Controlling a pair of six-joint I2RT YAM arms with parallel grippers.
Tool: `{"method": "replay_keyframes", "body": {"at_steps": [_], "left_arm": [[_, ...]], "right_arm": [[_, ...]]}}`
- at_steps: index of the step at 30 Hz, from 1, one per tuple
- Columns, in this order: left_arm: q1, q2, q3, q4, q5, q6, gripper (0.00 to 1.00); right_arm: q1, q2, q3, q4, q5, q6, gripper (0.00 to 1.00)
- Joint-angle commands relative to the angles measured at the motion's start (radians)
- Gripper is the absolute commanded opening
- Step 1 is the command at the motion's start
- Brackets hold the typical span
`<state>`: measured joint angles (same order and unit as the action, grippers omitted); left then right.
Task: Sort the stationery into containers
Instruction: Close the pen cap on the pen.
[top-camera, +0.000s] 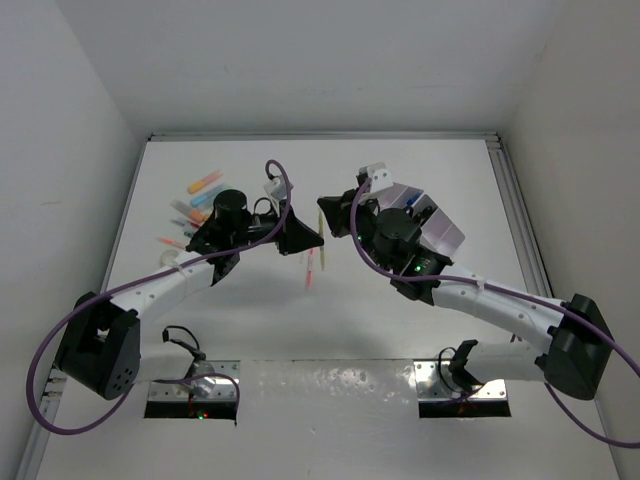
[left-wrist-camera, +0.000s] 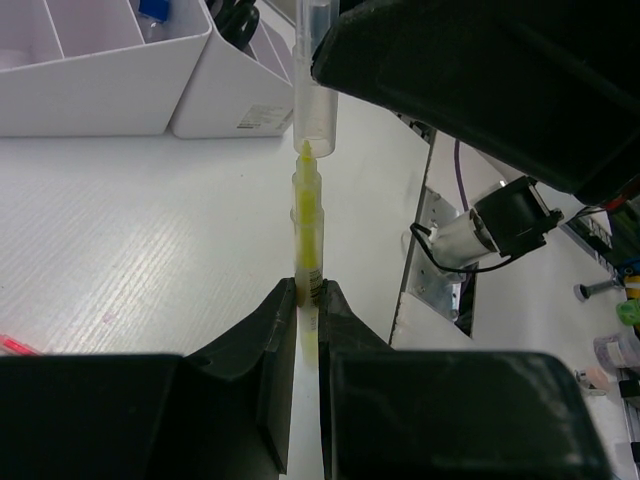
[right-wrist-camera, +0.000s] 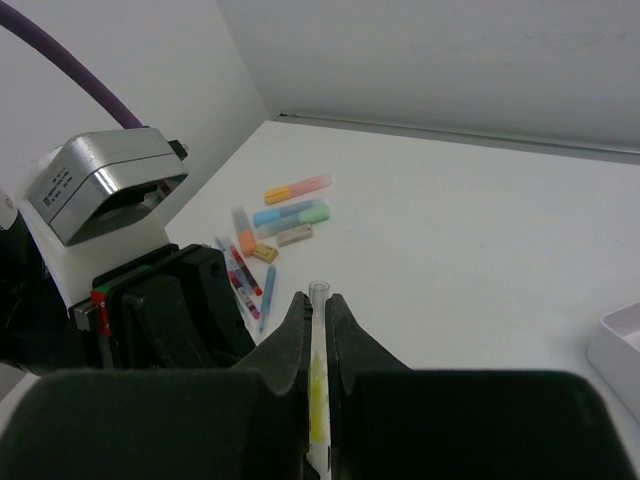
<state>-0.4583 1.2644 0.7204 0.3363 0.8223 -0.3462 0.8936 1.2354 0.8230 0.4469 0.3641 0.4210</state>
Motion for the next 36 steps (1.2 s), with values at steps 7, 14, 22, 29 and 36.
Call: {"method": "replay_keyframes", "body": {"at_steps": [7, 14, 22, 29, 36], "left_arm": [[-0.005, -0.017, 0.002, 0.066, 0.0, -0.004, 0.0], [0.003, -0.026, -0.001, 0.069, -0.017, -0.002, 0.0], [0.044, -0.016, 0.022, 0.286, 0.0, -0.074, 0.0], [0.043, -0.005, 0.057, 0.26, -0.006, -0.005, 0.0], [0.044, 0.004, 0.093, 0.242, -0.084, 0.105, 0.0]], "right_arm": [[0.007, 0.019, -0.036, 0.045, 0.001, 0.032, 0.0], [0.007, 0.024, -0.047, 0.021, -0.028, 0.041, 0.0], [0.028, 0.018, -0.157, -0.034, -0.096, 0.091, 0.0], [0.065, 0.084, -0.252, 0.018, -0.048, 0.117, 0.0], [0.108, 0.116, -0.324, 0.027, -0.014, 0.139, 0.0]]}}
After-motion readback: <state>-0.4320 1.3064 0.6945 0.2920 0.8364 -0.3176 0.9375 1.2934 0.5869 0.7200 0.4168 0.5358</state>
